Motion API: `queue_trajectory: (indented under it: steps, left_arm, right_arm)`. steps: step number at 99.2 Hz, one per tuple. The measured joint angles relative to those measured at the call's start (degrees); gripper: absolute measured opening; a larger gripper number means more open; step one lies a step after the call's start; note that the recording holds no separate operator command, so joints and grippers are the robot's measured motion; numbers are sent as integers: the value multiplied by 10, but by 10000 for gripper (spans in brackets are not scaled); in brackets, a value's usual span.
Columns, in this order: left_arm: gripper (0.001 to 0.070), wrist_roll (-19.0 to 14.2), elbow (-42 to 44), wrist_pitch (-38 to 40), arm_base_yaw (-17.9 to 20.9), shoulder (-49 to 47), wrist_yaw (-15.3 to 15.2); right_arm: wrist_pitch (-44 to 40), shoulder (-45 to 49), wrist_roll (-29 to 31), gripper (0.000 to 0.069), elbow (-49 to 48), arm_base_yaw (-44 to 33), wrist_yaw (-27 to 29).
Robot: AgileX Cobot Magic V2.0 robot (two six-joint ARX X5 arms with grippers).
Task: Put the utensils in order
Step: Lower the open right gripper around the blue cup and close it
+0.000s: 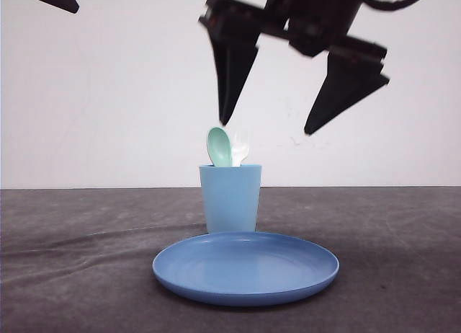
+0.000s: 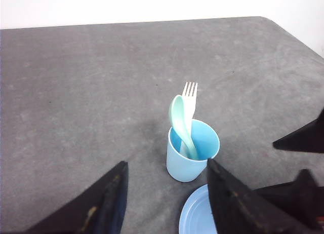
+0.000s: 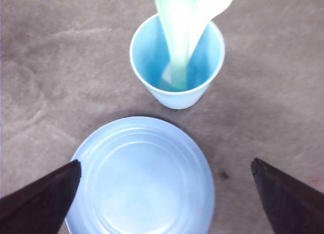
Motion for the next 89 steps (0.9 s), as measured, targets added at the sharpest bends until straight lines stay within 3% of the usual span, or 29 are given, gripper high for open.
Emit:
queue_trajectory:
  steps: [38,89]
  left_arm:
    - [292,-4,0,-16,0,0,0]
    - [292,-4,0,-22,0,0,0]
  right_arm:
    - [75,81,40,680,0,-3,-8]
    - [164,169,41,680,0,-35,-37]
